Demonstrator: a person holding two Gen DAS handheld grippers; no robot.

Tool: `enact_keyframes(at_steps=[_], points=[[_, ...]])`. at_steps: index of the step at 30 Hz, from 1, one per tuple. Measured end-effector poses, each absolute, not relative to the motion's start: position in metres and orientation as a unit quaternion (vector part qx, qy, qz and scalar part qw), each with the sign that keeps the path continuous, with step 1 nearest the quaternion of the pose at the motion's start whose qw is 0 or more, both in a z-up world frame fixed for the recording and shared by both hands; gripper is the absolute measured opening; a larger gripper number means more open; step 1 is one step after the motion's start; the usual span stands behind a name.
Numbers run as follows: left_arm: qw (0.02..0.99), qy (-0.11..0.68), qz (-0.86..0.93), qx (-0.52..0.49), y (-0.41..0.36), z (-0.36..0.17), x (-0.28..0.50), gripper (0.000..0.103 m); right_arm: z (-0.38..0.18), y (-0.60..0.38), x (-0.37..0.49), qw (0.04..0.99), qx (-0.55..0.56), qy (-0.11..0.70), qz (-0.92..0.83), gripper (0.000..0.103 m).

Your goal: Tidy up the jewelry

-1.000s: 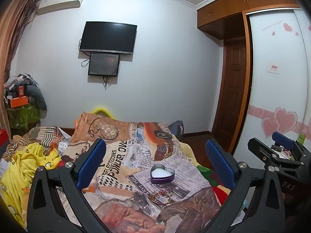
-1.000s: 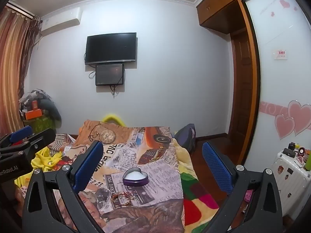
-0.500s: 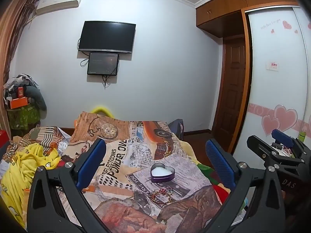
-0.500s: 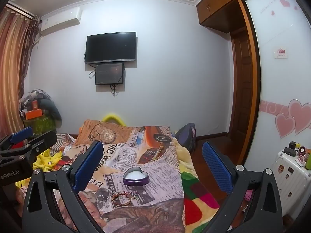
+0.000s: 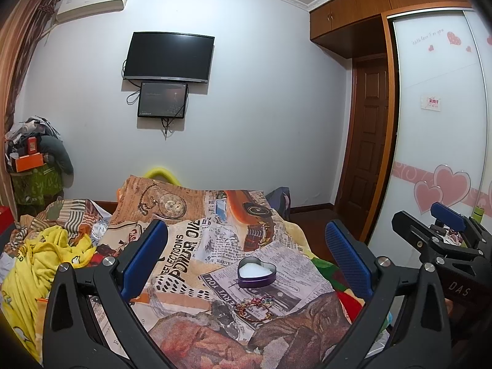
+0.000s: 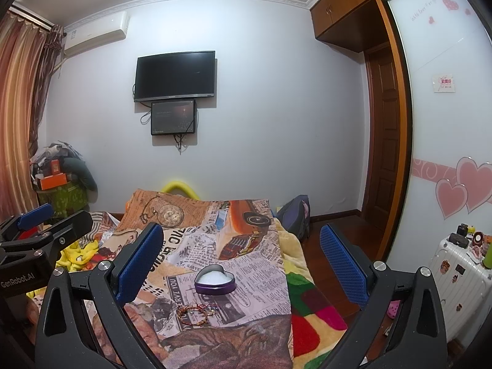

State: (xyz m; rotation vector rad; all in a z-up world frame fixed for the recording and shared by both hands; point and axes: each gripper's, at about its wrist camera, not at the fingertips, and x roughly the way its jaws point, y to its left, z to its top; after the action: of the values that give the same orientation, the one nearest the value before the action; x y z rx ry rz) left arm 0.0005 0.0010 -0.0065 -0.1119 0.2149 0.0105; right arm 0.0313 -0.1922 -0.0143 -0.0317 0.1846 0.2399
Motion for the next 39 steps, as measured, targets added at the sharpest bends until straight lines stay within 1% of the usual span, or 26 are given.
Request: enact_keyframes(at_steps=[39], points=[[0.992,0.111,0.004,-0.056,0.0002,-0.0071,0.0021,0.103,-0.0177,-0.1923,0.0338,0.988,-0.014,0.096,0.119,0.101]])
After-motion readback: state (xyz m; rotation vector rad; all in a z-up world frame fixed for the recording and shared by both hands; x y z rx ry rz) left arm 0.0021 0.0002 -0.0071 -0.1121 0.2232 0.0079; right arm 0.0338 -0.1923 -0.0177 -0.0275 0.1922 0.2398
